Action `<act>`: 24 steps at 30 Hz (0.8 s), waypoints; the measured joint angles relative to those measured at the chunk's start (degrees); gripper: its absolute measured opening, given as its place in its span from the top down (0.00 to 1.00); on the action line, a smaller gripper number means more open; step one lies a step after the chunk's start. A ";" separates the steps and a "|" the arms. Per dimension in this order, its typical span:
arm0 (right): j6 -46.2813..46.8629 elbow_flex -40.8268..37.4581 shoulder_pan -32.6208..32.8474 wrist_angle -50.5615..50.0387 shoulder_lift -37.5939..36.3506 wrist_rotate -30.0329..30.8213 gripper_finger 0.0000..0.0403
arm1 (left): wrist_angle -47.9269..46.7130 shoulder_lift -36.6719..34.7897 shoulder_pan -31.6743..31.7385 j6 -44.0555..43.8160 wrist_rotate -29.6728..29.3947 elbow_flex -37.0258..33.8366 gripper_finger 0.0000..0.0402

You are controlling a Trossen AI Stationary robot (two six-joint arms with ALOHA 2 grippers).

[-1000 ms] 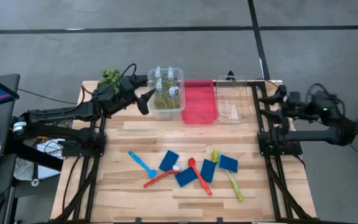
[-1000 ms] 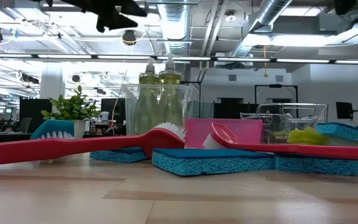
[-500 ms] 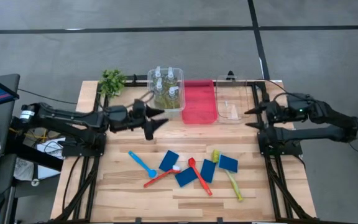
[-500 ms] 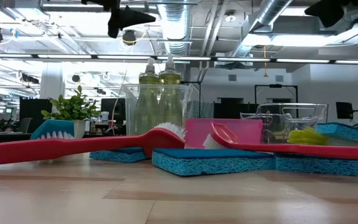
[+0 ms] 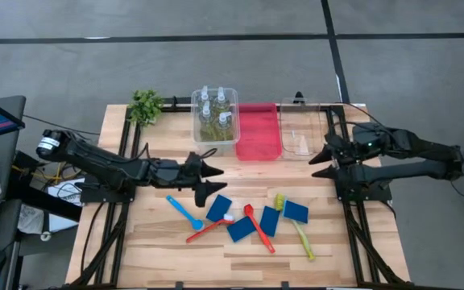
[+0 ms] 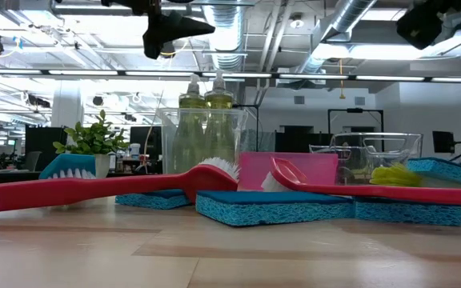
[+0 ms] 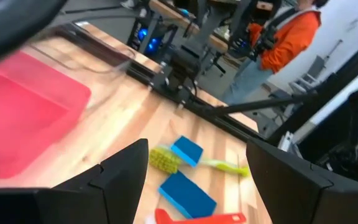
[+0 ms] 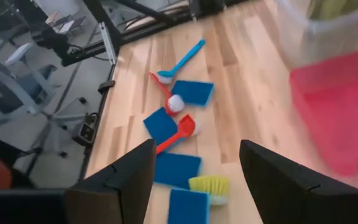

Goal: Pick & Place Kitchen Sink Supplies
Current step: Put the blue sponge into the red bin

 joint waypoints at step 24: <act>14.67 0.00 21.11 -2.61 22.08 9.68 0.44 | -0.13 0.37 -3.91 2.64 -0.89 -0.02 0.32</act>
